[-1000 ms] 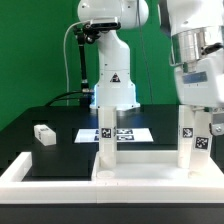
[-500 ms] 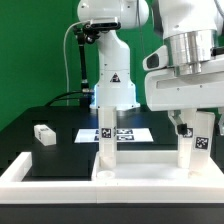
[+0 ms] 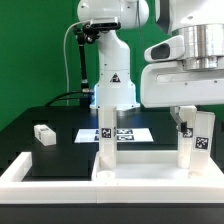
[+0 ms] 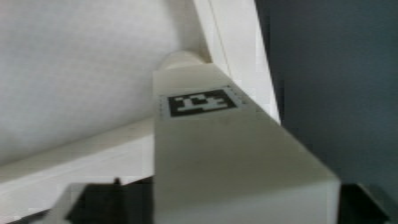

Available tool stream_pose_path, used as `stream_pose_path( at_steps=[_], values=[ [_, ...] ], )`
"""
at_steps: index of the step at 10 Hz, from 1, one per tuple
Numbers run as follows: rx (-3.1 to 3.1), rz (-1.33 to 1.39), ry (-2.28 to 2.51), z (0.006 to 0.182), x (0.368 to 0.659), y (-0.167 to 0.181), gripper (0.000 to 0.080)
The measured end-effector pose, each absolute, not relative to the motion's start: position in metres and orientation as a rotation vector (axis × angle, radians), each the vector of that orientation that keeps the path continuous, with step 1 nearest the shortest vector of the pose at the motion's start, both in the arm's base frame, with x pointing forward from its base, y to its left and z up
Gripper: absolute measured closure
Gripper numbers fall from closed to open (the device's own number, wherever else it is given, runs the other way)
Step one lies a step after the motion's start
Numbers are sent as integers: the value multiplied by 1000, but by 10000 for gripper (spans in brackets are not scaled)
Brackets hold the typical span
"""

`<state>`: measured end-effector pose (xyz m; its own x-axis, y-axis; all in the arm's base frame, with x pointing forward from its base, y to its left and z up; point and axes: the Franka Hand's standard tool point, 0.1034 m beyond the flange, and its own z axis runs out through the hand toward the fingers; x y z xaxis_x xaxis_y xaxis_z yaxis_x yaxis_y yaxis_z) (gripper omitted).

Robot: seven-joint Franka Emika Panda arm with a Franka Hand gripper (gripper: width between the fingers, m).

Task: Assemble desk

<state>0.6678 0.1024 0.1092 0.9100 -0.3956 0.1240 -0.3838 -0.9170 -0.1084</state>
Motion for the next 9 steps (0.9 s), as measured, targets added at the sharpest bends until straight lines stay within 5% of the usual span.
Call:
stream_pose_path(
  at_steps=[1, 2, 9],
  values=[
    [-2964, -215, 710, 109, 668, 103, 435],
    [-2931, -207, 840, 108, 667, 98, 494],
    [-2084, -56, 2091, 101, 663, 80, 499]
  ],
)
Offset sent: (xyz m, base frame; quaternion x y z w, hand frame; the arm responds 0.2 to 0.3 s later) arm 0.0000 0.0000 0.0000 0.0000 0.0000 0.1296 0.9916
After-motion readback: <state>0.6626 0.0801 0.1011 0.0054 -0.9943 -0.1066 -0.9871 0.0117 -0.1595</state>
